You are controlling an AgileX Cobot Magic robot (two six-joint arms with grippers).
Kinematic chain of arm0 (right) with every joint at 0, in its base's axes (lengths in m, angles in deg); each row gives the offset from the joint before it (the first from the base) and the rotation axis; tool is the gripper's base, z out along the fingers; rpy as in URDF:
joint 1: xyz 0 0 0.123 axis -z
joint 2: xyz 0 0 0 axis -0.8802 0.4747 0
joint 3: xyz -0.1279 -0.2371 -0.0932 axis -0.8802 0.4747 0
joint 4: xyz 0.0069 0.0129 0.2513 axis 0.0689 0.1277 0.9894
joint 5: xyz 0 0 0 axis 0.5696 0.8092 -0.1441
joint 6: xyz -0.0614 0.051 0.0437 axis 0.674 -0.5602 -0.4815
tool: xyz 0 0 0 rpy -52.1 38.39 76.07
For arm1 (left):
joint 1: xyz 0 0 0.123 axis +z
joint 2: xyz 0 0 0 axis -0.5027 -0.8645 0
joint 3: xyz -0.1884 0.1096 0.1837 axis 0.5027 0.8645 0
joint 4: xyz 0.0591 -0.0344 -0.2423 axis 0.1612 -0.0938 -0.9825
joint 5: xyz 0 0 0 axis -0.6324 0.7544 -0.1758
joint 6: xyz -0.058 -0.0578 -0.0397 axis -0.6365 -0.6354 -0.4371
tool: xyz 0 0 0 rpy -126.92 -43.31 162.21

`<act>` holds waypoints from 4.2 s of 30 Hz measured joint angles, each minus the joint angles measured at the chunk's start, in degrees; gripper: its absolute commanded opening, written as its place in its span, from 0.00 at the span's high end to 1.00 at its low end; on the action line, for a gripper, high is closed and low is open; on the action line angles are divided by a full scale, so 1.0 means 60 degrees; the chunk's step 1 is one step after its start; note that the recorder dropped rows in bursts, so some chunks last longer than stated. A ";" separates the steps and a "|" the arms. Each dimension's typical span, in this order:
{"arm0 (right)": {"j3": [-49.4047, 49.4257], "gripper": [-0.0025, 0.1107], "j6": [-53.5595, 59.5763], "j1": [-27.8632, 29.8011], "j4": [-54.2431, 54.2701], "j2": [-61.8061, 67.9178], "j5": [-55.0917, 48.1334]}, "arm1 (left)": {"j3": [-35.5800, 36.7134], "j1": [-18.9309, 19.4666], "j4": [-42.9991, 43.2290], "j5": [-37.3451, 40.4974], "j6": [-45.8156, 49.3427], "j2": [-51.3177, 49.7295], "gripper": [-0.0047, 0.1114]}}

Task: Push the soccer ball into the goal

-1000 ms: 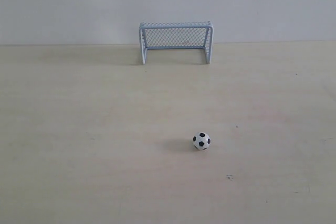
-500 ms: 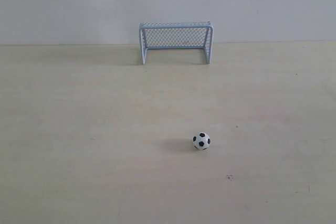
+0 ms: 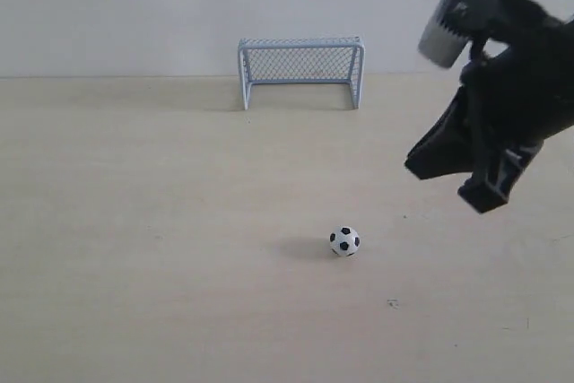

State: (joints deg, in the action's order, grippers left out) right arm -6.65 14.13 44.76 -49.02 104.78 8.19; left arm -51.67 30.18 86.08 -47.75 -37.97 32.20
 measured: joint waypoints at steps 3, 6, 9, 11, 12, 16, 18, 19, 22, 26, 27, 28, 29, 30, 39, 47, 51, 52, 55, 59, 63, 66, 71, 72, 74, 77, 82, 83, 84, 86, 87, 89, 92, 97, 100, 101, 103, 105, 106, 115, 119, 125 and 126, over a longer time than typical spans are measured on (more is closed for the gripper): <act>0.0003 0.98 0.0076 -0.0815 -0.0872 0.0380 0.0093 | 0.0000 0.0000 0.0000 0.0000 0.0000 0.0000 0.91; 0.0003 0.98 0.0301 -0.1642 -0.2152 0.0841 0.0023 | 0.0000 0.0000 0.0000 0.0000 0.0000 0.0000 0.91; 0.0003 0.98 0.0407 -0.2246 -0.2873 0.1128 -0.0035 | 0.0000 0.0000 0.0000 0.0000 0.0000 0.0000 0.91; 0.0003 0.98 0.0432 -0.2464 -0.3032 0.1280 -0.0054 | 0.0000 0.0000 0.0000 0.0000 0.0000 0.0000 0.91; 0.0003 0.98 0.0432 -0.2517 -0.3105 0.1388 -0.0076 | 0.0000 0.0000 0.0000 0.0000 0.0000 0.0000 0.91; 0.0003 0.98 0.0472 -0.2600 -0.3193 0.1793 -0.0171 | 0.0000 0.0000 0.0000 0.0000 0.0000 0.0000 0.91; 0.0003 0.98 0.0546 -0.2600 -0.3209 0.1992 -0.0190 | 0.0000 0.0000 0.0000 0.0000 0.0000 0.0000 0.91; 0.0003 0.98 0.0563 -0.2600 -0.3209 0.2109 -0.0190 | 0.0000 0.0000 0.0000 0.0000 0.0000 0.0000 0.91; 0.0003 0.98 0.0586 -0.2604 -0.3209 0.2482 -0.0042 | 0.0000 0.0000 0.0000 0.0000 0.0000 0.0000 0.91; 0.0003 0.98 0.0728 -0.2604 -0.3209 0.2999 0.0557 | 0.0000 0.0000 0.0000 0.0000 0.0000 0.0000 0.91; 0.0003 0.98 0.0723 -0.2604 -0.3209 0.3106 0.0685 | 0.0000 0.0000 0.0000 0.0000 0.0000 0.0000 0.91; 0.0003 0.98 0.0748 -0.2604 -0.3209 0.3265 0.0869 | 0.0000 0.0000 0.0000 0.0000 0.0000 0.0000 0.91; 0.0003 0.98 0.0748 -0.2604 -0.3209 0.3366 0.1003 | 0.0000 0.0000 0.0000 0.0000 0.0000 0.0000 0.91; 0.0003 0.98 0.0748 -0.2604 -0.3209 0.3487 0.1135 | 0.0000 0.0000 0.0000 0.0000 0.0000 0.0000 0.91; 0.0003 0.98 0.0866 -0.2604 -0.3229 0.4178 0.2546 | 0.0000 0.0000 0.0000 0.0000 0.0000 0.0000 0.91; 0.0003 0.98 0.1041 -0.2604 -0.3243 0.4451 0.2729 | 0.0000 0.0000 0.0000 0.0000 0.0000 0.0000 0.91; -0.0003 0.98 0.1064 -0.2604 -0.3243 0.4451 0.2636 | 0.0000 0.0000 0.0000 0.0000 0.0000 0.0000 0.91; -0.0003 0.98 0.1064 -0.2604 -0.3243 0.4451 0.2621 | 0.0000 0.0000 0.0000 0.0000 0.0000 0.0000 0.91; -0.0003 0.98 0.1064 -0.2604 -0.3182 0.4451 0.2621 | 0.0000 0.0000 0.0000 0.0000 0.0000 0.0000 0.91; -0.0003 0.98 0.1149 -0.2714 -0.3099 0.4451 0.2621 | 0.0000 0.0000 0.0000 0.0000 0.0000 0.0000 0.91; -0.0003 0.98 0.1355 -0.3083 -0.3099 0.4451 0.2665 | 0.0000 0.0000 0.0000 0.0000 0.0000 0.0000 0.91; -0.0003 0.98 0.1390 -0.3166 -0.3077 0.4451 0.2749 | 0.0000 0.0000 0.0000 0.0000 0.0000 0.0000 0.91; -0.0003 0.98 0.1142 -0.3166 -0.3304 0.4451 0.2704 | 0.0000 0.0000 0.0000 0.0000 0.0000 0.0000 0.91; -0.0003 0.98 0.1117 -0.3166 -0.3322 0.4451 0.2637 | 0.0000 0.0000 0.0000 0.0000 0.0000 0.0000 0.91; -0.0003 0.98 0.1076 -0.3166 -0.3342 0.4451 0.2463 | 0.0000 0.0000 0.0000 0.0000 0.0000 0.0000 0.91; -0.0003 0.98 0.1076 -0.3166 -0.3342 0.4451 0.2373 | 0.0000 0.0000 0.0000 0.0000 0.0000 0.0000 0.91; -0.0003 0.98 0.1076 -0.3166 -0.3360 0.4451 0.2576 | 0.0000 0.0000 0.0000 0.0000 0.0000 0.0000 0.91; -0.0003 0.98 0.1076 -0.3166 -0.3360 0.4451 0.2641 | 0.0000 0.0000 0.0000 0.0000 0.0000 0.0000 0.91; -0.0003 0.98 0.1076 -0.3166 -0.3360 0.4451 0.2692 | 0.0000 0.0000 0.0000 0.0000 0.0000 0.0000 0.91; -0.0003 0.98 0.1062 -0.3166 -0.3360 0.4451 0.2882 | 0.0000 0.0000 0.0000 0.0000 0.0000 0.0000 0.91; -0.0003 0.98 0.1062 -0.3166 -0.3360 0.4451 0.2989 | 0.0000 0.0000 0.0000 0.0000 0.0000 0.0000 0.91; -0.0003 0.98 0.1062 -0.3166 -0.3360 0.4451 0.3182 | 0.0000 0.0000 0.0000 0.0000 0.0000 0.0000 0.91; -0.0003 0.98 0.1054 -0.3166 -0.3360 0.4451 0.3288 | 0.0000 0.0000 0.0000 0.0000 0.0000 0.0000 0.91; -0.0003 0.98 0.1012 -0.3166 -0.3360 0.4451 0.3288 | 0.0000 0.0000 0.0000 0.0000 0.0000 0.0000 0.91; -0.0003 0.98 0.1012 -0.3166 -0.3343 0.4451 0.3288 | 0.0000 0.0000 0.0000 0.0000 0.0000 0.0000 0.91; -0.0003 0.98 0.1012 -0.3166 -0.3343 0.4451 0.3270 | 0.0000 0.0000 0.0000 0.0000 0.0000 0.0000 0.91; -0.0003 0.98 0.1012 -0.3166 -0.3343 0.4451 0.3179 | 0.0000 0.0000 0.0000 0.0000 0.0000 0.0000 0.91; -0.0003 0.98 0.1004 -0.3166 -0.3321 0.4451 0.3087 | 0.0000 0.0000 0.0000 0.0000 0.0000 0.0000 0.91; -0.0003 0.98 0.0987 -0.3166 -0.3321 0.4451 0.3086 | 0.0000 0.0000 0.0000 0.0000 0.0000 0.0000 0.91; -0.0003 0.98 0.0964 -0.3166 -0.3321 0.4457 0.3086 | 0.0000 0.0000 0.0000 0.0000 0.0000 0.0000 0.91; -0.0003 0.98 0.0931 -0.3166 -0.3321 0.4457 0.3086 | 0.0000 0.0000 0.0000 0.0000 0.0000 0.0000 0.91; -0.0003 0.98 0.0902 -0.3166 -0.3321 0.4457 0.2374 | 0.0000 0.0000 0.0000 0.0000 0.0000 0.0000 0.91; -0.0003 0.98 0.0902 -0.3166 -0.3321 0.4457 0.2196 | 0.0000 0.0000 0.0000 0.0000 0.0000 0.0000 0.91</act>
State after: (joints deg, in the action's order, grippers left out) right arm -6.67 19.54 25.76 -68.95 131.52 21.36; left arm -51.67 30.18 86.08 -47.75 -37.97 32.20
